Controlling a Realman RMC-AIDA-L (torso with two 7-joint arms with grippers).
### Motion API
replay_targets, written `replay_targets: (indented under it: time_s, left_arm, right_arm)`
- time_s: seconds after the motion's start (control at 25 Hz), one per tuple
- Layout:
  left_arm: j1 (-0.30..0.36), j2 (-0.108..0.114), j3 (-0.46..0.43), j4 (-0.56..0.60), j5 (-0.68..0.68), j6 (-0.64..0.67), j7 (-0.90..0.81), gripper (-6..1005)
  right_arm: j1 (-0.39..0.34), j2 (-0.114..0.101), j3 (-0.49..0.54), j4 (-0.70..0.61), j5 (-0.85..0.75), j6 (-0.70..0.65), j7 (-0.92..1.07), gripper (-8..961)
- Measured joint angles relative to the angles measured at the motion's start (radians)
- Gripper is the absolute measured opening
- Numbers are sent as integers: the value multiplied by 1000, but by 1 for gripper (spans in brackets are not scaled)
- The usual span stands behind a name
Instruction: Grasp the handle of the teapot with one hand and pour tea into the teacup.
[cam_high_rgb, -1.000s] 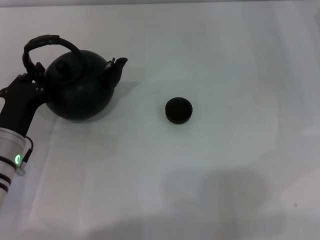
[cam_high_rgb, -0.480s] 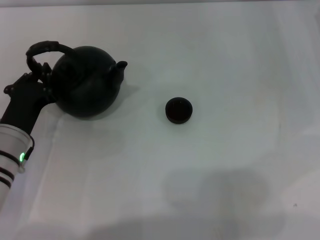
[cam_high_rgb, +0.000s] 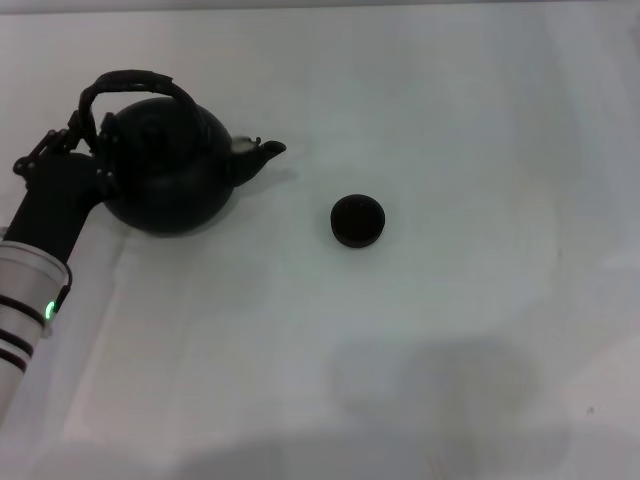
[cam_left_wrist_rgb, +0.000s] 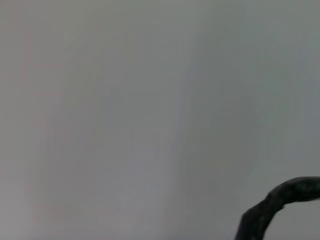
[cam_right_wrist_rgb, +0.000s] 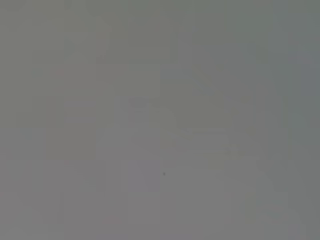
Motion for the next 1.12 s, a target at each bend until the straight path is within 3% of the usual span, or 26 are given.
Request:
replay_targets:
  time_s: [0.52, 0.64, 1.12]
  left_arm:
    - [18, 0, 0, 3, 39, 59, -1, 437]
    - [38, 0, 1, 2, 67, 92, -2, 659]
    - [231, 2, -15, -5, 50, 302, -34, 665]
  right_arm:
    - [0, -1, 0, 0, 0, 0, 0, 836]
    - [-3, -1, 0, -3, 0, 0, 0, 836]
    - [-2, -4, -3, -23, -2, 0, -2, 836]
